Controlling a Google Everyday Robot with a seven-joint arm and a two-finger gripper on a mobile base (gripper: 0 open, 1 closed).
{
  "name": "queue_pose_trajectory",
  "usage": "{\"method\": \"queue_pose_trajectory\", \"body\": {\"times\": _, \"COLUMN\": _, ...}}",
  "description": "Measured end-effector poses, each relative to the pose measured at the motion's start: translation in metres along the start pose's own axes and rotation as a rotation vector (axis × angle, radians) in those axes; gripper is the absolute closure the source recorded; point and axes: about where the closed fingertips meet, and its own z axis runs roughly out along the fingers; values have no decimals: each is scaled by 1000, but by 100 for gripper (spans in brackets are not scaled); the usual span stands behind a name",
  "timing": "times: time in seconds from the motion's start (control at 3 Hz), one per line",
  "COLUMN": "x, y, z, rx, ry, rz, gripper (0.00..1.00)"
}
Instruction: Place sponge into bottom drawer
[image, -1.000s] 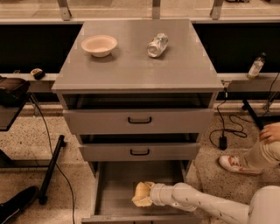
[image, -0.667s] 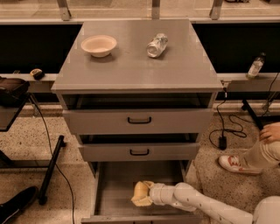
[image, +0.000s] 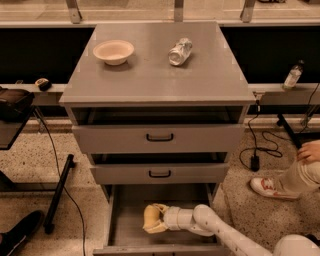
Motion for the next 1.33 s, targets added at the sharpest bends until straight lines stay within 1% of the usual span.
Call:
{"method": "queue_pose_trajectory", "body": {"times": 0.33, "x": 0, "y": -1, "z": 1, "rx": -5, "ry": -1, "rz": -14, "gripper": 53}}
{"method": "queue_pose_trajectory", "body": {"times": 1.0, "x": 0, "y": -1, "z": 1, "rx": -5, "ry": -1, "rz": -14, "gripper": 7}}
{"method": "queue_pose_trajectory", "body": {"times": 1.33, "x": 0, "y": -1, "z": 2, "rx": -5, "ry": -1, "rz": -14, "gripper": 0}}
